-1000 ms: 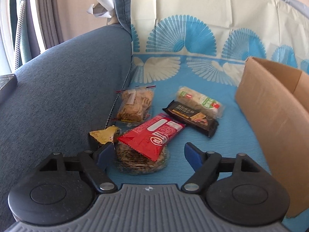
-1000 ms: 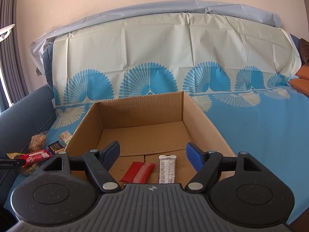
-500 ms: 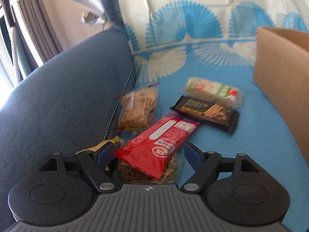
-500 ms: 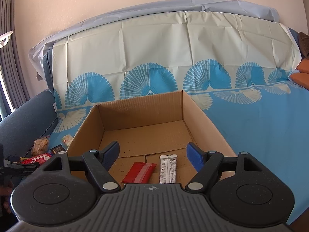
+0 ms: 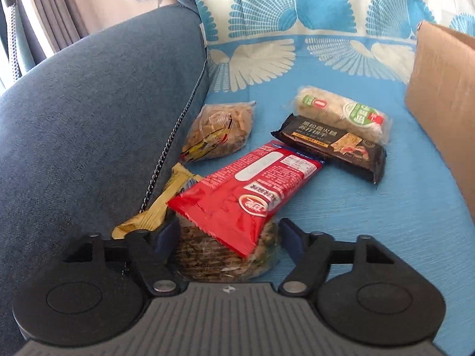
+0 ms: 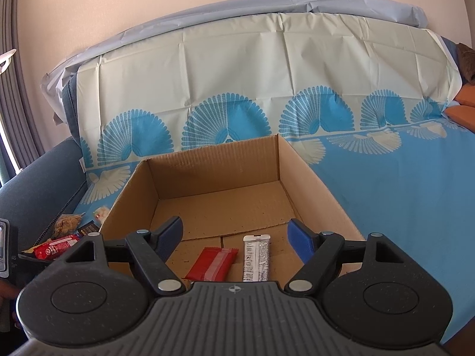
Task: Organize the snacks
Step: 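Move the left gripper to the round peanut pack with green ring and grasp it, then lift the round peanut pack off the sofa with the left gripper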
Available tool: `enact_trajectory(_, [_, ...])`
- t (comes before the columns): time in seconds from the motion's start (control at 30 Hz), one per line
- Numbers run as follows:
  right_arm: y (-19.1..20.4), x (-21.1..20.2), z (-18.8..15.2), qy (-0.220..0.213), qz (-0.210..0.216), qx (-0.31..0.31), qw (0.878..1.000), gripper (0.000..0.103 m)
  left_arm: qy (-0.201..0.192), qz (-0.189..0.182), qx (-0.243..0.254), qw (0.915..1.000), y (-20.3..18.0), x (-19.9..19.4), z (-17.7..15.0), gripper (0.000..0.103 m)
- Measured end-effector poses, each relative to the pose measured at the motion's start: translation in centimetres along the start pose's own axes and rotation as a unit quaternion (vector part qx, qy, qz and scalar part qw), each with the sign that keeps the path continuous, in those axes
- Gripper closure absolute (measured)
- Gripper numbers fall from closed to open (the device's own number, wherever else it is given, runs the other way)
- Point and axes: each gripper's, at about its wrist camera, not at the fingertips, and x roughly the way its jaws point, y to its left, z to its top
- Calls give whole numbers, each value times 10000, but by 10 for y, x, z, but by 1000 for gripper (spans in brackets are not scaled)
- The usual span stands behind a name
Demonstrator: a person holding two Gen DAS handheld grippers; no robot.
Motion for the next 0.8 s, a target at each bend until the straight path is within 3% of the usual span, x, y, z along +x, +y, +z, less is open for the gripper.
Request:
enact_trajectory(0.3, [4, 1, -1, 16, -81, -76, 9999, 24, -377, -124, -132, 9991, 6, -24, 0, 64])
enact_trajectory(0.53, [10, 1, -2, 26, -192, -196, 9996, 23, -680, -351, -502, 9958, 21, -50, -1, 74])
enact_trajectory(0.8, [22, -2, -3, -32, -284, -409, 9988, 23, -945, -1269, -564, 9858, 30, -87, -12, 78])
